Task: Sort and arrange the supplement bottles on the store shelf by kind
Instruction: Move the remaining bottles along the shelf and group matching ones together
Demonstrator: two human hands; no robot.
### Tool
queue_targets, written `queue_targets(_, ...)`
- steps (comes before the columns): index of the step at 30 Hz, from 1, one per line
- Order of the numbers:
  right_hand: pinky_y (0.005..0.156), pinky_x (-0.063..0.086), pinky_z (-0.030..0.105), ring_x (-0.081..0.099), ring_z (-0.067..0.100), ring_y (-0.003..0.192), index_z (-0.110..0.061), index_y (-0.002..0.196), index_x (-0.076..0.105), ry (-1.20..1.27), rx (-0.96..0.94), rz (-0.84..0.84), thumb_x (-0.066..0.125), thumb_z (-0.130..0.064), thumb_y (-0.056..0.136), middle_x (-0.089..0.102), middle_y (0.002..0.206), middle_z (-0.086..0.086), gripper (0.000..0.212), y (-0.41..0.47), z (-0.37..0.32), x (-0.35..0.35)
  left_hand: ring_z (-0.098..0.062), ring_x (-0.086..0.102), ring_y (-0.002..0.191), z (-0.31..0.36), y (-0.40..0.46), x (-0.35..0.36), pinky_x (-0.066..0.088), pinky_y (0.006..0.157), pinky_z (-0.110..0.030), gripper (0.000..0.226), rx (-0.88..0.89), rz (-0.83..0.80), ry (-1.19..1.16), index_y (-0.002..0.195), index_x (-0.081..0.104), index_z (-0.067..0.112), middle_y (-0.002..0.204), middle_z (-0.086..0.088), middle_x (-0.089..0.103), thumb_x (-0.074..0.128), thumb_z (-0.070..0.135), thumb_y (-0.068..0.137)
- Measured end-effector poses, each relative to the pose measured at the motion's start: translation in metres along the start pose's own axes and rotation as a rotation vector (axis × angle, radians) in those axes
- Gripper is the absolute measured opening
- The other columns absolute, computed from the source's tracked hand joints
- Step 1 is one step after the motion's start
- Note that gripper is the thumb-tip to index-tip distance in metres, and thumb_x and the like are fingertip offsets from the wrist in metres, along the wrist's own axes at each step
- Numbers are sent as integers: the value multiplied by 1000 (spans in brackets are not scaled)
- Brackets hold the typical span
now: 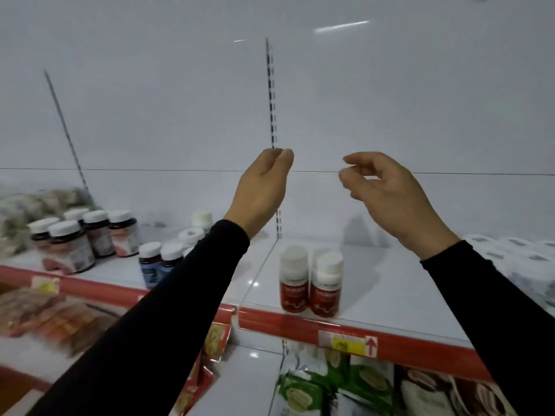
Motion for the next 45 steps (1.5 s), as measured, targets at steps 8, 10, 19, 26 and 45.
queue_targets(8,73,45,19,66,1,84,-37,111,63,-117,44,-70,64,-51,84,66,97,-17,30,27,-30,169,-17,56,114,-91,39,-170,43,101,-36,36,-90,-23,78,121,59,22,119,6,62,44,45,97)
queue_targets(10,71,43,21,64,4,85,-37,111,62,-152,86,-69,64,-52,83,66,96,-17,31,34,-23,203,-19,56,115,-117,50,-199,43,103,-38,37,-124,-58,99,122,58,21,120,4,61,43,45,98)
queue_targets(19,86,42,29,56,21,111,-20,136,49,-408,392,-199,63,-43,89,56,134,8,54,63,42,283,-22,55,114,-199,86,-236,41,100,-38,42,-284,-171,111,126,57,16,122,-2,61,43,45,99)
queue_targets(26,98,39,32,49,28,127,-20,147,36,-463,433,-272,68,-35,86,45,147,12,70,68,77,308,-20,57,106,-226,91,-219,40,89,-34,40,-329,-257,138,121,55,20,112,2,62,41,48,97)
queue_targets(45,94,44,32,54,24,116,-16,139,46,-365,376,-119,70,-28,84,55,136,7,61,67,87,302,-12,59,72,-214,85,-192,41,55,-24,40,-376,-666,649,89,63,17,90,-1,68,72,54,77)
Point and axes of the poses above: each hand's wrist, its own y-axis towards the middle knuckle, its own x-axis out of the palm, z = x × y, the point moved 2 cm from there along y, towards the middle knuckle
